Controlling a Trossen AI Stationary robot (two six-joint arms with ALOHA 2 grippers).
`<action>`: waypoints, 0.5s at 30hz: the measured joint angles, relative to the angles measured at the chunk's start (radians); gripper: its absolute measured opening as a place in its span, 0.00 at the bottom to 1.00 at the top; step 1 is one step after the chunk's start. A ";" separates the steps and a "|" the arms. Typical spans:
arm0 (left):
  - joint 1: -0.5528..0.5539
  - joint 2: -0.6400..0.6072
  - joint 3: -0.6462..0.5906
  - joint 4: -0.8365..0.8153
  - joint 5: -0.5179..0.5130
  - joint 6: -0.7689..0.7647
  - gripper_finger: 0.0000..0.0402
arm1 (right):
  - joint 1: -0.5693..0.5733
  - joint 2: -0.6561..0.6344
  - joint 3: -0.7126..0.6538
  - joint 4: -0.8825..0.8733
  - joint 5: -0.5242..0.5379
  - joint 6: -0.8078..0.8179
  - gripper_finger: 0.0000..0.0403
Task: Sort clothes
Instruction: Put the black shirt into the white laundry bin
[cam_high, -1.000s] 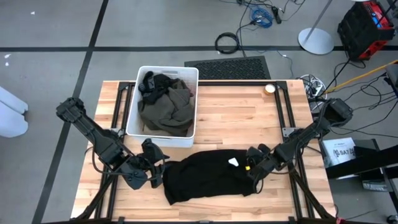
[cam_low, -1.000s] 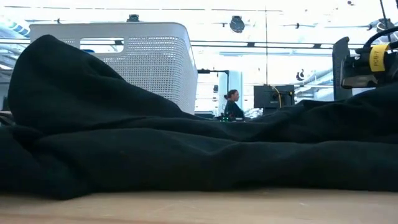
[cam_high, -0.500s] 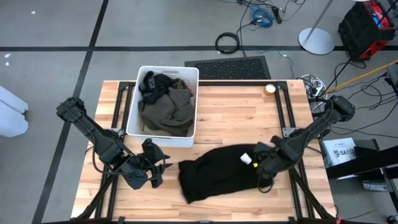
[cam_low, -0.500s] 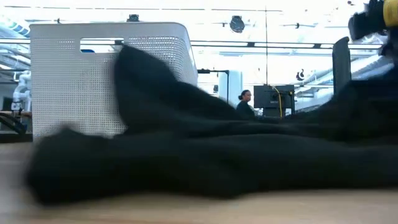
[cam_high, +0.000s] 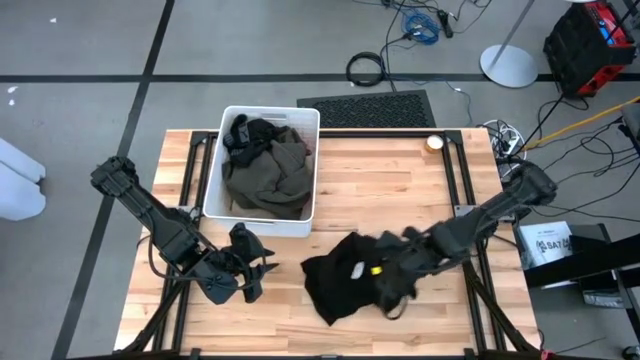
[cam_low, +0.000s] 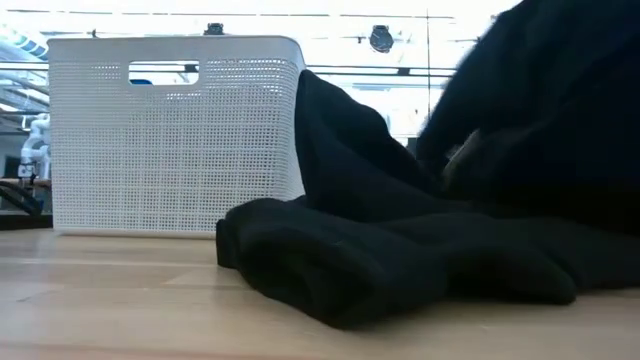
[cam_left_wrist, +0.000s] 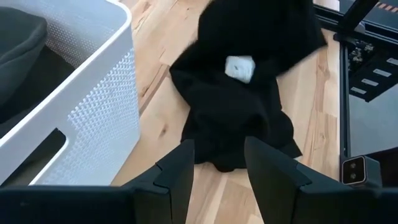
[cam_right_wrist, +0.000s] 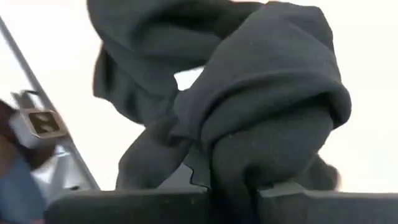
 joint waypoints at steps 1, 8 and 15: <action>0.000 0.000 0.000 0.000 0.003 0.000 0.37 | -0.015 0.023 0.000 0.053 -0.011 -0.023 0.04; 0.000 0.000 0.000 0.000 0.014 0.006 0.37 | -0.117 0.207 0.000 0.409 -0.042 -0.180 0.08; 0.000 0.000 0.000 -0.001 0.022 0.023 0.37 | -0.179 0.359 0.001 0.591 -0.043 -0.249 0.07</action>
